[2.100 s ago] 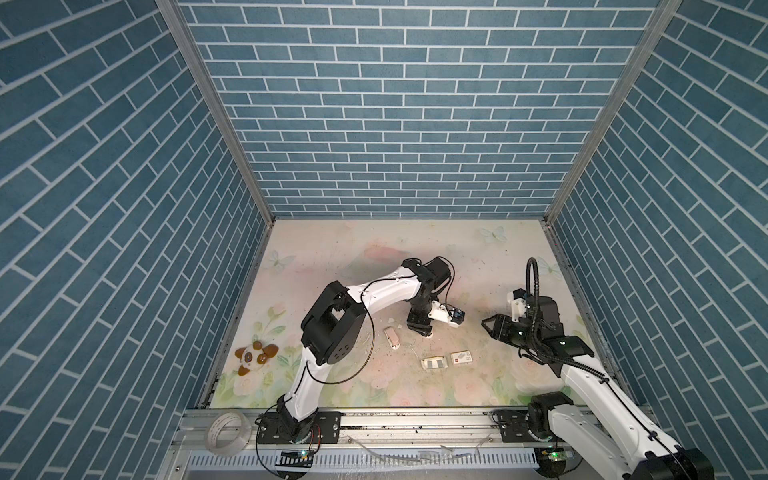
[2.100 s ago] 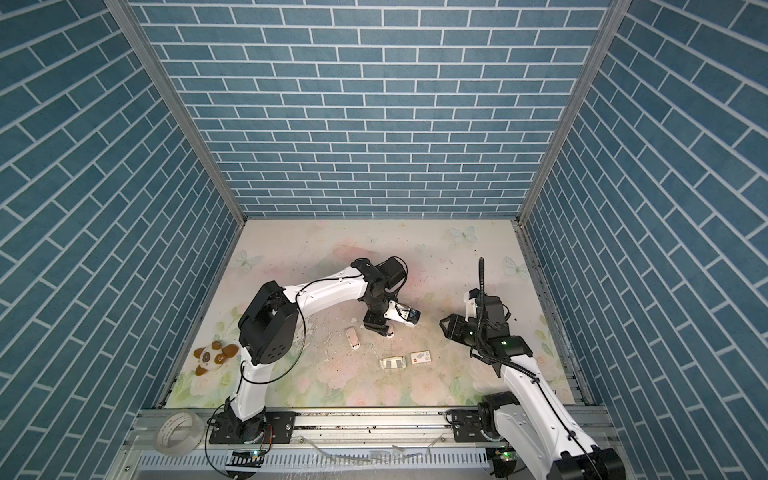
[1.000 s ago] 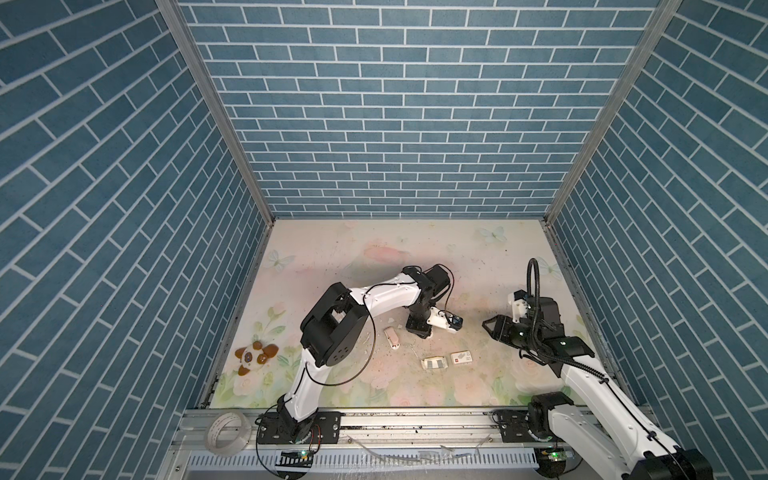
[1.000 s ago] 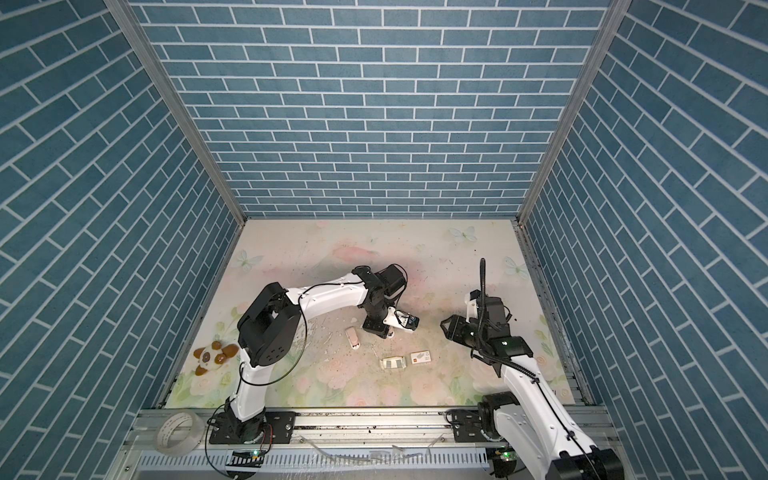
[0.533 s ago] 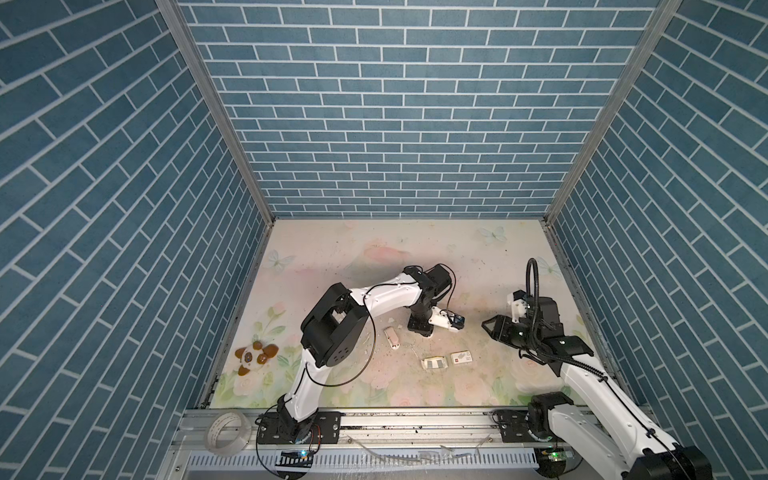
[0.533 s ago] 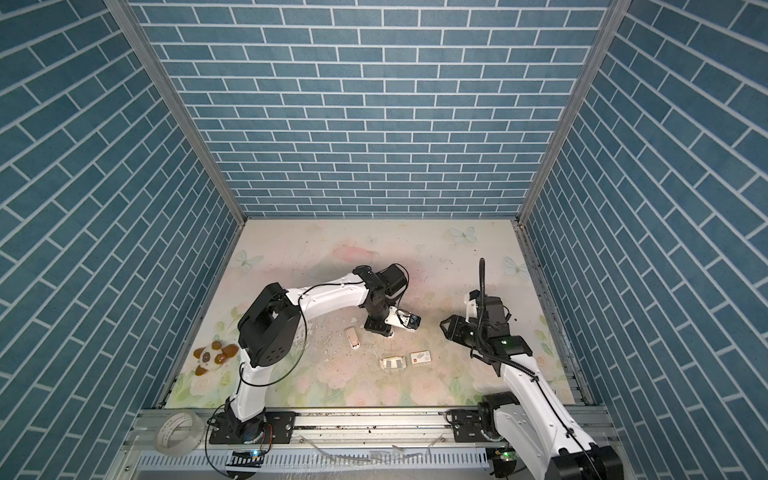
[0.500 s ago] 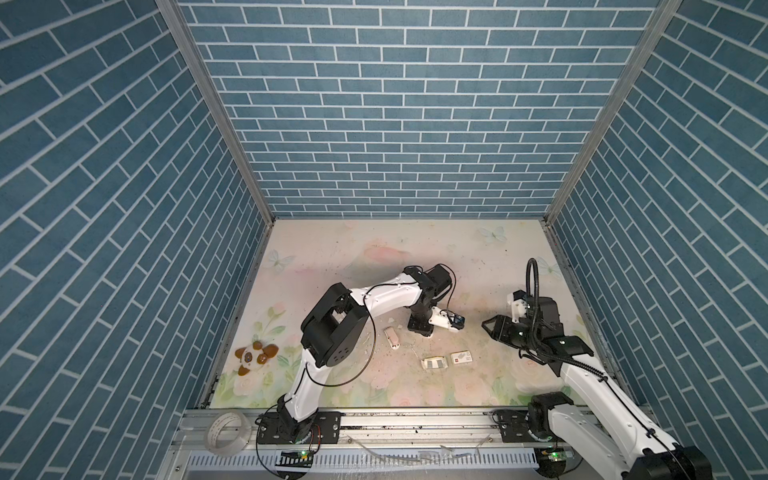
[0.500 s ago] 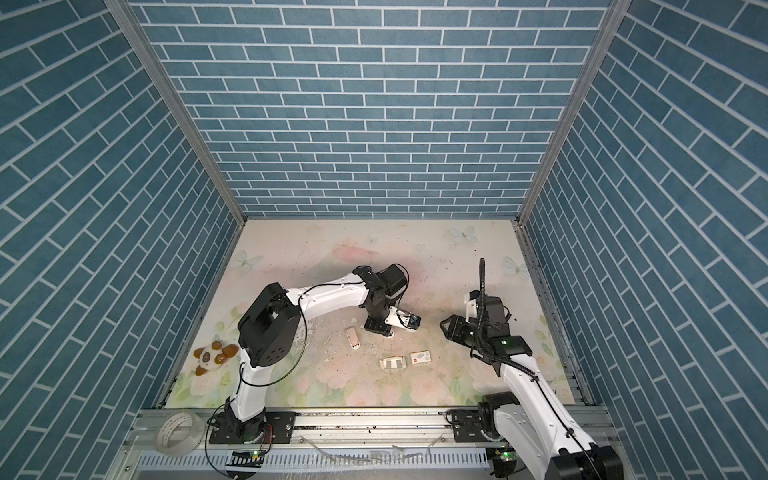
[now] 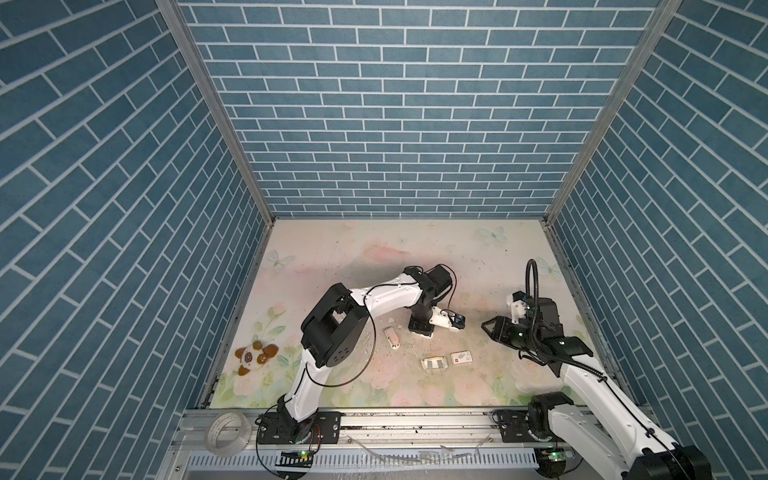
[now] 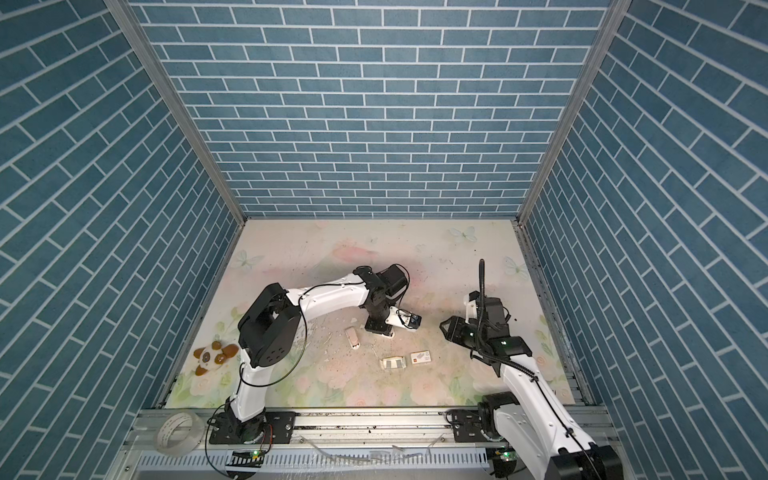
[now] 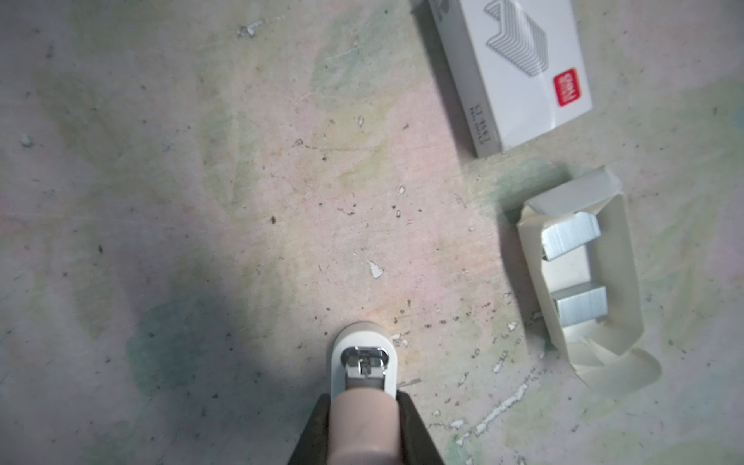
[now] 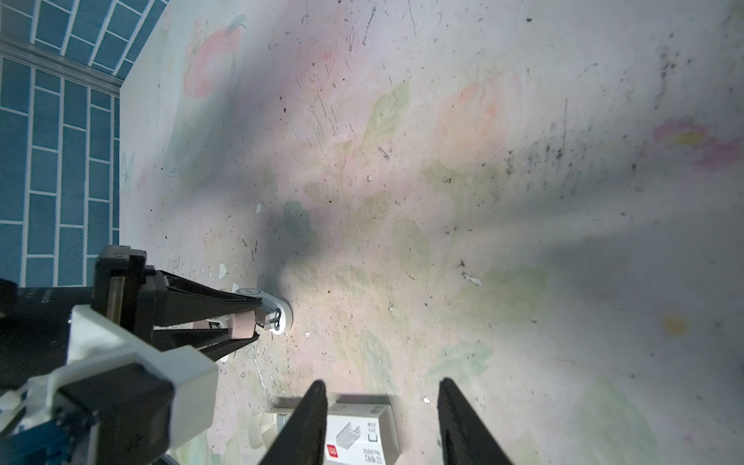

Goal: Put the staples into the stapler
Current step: 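Lower the left gripper onto the pink stapler and grasp its base, then reach the right gripper to the stapler top while the left gripper holds it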

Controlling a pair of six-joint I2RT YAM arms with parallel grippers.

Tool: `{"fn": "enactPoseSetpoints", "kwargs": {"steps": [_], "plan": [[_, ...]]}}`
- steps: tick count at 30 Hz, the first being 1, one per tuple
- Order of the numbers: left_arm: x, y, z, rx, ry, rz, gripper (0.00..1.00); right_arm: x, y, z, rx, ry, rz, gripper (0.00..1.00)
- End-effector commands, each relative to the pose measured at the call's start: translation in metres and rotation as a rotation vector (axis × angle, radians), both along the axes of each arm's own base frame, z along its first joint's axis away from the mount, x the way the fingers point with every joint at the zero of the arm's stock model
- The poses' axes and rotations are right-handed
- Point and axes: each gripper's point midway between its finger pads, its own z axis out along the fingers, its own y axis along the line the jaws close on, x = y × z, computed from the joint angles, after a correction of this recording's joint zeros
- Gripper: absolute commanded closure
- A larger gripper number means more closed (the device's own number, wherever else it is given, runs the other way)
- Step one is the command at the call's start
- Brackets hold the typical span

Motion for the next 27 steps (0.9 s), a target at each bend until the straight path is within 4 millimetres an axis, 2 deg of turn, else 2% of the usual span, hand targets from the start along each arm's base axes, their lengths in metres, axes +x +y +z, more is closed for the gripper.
{"fn": "enactPoseSetpoints", "kwargs": {"steps": [1, 6, 14, 21, 27], "plan": [[0.007, -0.006, 0.018, -0.035, -0.041, 0.038, 0.94, -0.004, 0.002, -0.006, 0.019, 0.027, 0.006, 0.54], [0.015, -0.008, 0.032, -0.053, -0.078, 0.092, 0.98, -0.005, 0.014, -0.007, 0.07, 0.065, 0.062, 0.54], [0.014, -0.013, 0.062, -0.11, -0.071, 0.155, 0.98, 0.002, 0.045, -0.002, 0.218, 0.114, 0.187, 0.55], [0.015, -0.021, 0.081, -0.159, -0.06, 0.198, 0.98, 0.009, 0.065, 0.021, 0.34, 0.111, 0.279, 0.56], [0.015, -0.027, 0.09, -0.192, -0.047, 0.228, 0.97, 0.017, 0.076, 0.033, 0.382, 0.104, 0.318, 0.56]]}}
